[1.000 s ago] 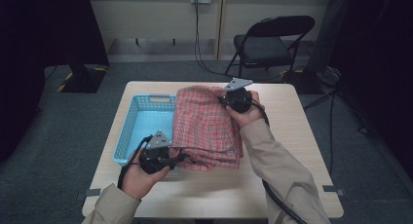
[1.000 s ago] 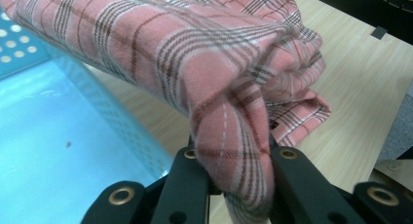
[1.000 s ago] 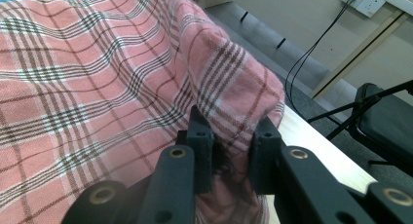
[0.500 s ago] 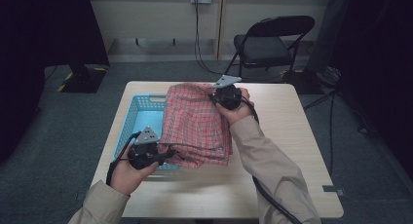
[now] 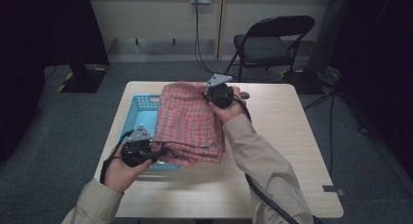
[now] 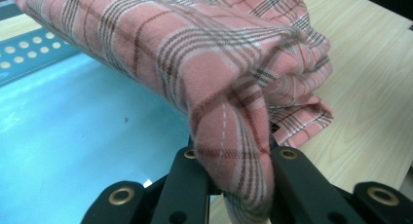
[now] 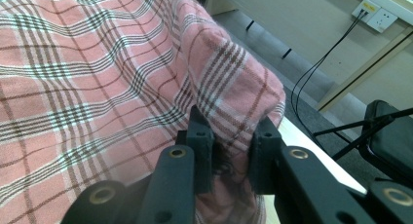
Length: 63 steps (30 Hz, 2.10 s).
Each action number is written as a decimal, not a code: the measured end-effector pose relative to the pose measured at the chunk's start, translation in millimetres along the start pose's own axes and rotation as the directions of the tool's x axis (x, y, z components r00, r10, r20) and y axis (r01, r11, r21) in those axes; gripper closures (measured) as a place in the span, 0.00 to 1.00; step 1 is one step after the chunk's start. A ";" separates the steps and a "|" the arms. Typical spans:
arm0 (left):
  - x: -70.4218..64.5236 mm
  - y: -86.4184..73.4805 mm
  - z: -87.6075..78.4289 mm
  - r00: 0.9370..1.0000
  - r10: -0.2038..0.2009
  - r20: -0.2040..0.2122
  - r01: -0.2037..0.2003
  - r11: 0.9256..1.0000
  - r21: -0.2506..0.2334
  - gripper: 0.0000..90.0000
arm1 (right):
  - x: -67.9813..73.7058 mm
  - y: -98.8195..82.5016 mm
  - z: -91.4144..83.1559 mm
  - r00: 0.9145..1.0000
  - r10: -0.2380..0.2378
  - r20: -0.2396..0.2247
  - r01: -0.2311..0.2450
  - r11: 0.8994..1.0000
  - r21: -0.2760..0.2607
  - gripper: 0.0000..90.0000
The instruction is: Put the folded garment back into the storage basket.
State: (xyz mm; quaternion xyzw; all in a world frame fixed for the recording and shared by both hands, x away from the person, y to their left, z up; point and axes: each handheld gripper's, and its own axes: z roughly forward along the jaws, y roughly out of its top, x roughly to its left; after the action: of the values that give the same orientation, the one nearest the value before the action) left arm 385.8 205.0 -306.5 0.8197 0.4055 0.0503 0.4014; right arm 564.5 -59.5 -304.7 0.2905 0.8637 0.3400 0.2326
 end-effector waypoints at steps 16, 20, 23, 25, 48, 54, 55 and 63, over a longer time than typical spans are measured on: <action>22.5 -12.6 -16.2 0.999 -0.032 -0.043 0.032 0.999 -0.010 0.93 | 21.5 27.5 20.9 0.999 -0.047 -0.003 0.046 0.999 -0.012 0.84; 29.3 -16.5 -19.2 0.998 -0.047 -0.052 0.046 0.999 -0.013 0.93 | 26.3 36.3 27.4 0.998 -0.059 -0.010 0.059 0.998 -0.015 0.84; 34.9 -19.8 -21.6 0.997 -0.056 -0.061 0.055 0.998 -0.014 0.93 | 30.7 42.5 33.0 0.997 -0.072 -0.015 0.071 0.997 -0.013 0.84; 39.3 -22.5 -23.7 0.996 -0.066 -0.065 0.066 0.998 -0.016 0.93 | 34.2 46.3 36.7 0.997 -0.077 -0.015 0.077 0.997 -0.017 0.84; 75.6 -44.1 -34.6 0.986 -0.109 -0.128 0.109 0.994 -0.007 0.93 | 60.5 66.6 75.5 0.995 -0.091 -0.035 0.090 0.996 -0.022 0.84; 82.1 -47.7 -31.0 0.984 -0.116 -0.137 0.116 0.993 -0.004 0.93 | 61.8 67.2 82.6 0.996 -0.088 -0.034 0.087 0.996 -0.018 0.84; 83.0 -48.5 -30.1 0.983 -0.119 -0.138 0.119 0.993 -0.004 0.93 | 62.0 67.3 83.9 0.996 -0.088 -0.032 0.087 0.996 -0.018 0.84; 90.0 -55.7 -26.4 0.981 -0.135 -0.140 0.136 0.991 0.001 0.92 | 64.9 65.2 95.3 0.996 -0.078 -0.037 0.077 0.997 -0.011 0.84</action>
State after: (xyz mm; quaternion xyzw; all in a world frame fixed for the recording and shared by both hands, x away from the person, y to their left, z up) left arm 400.2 304.1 -349.5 0.7867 0.4877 0.0781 0.3703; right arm 597.1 65.5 -333.9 0.2492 0.8770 0.3400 0.2306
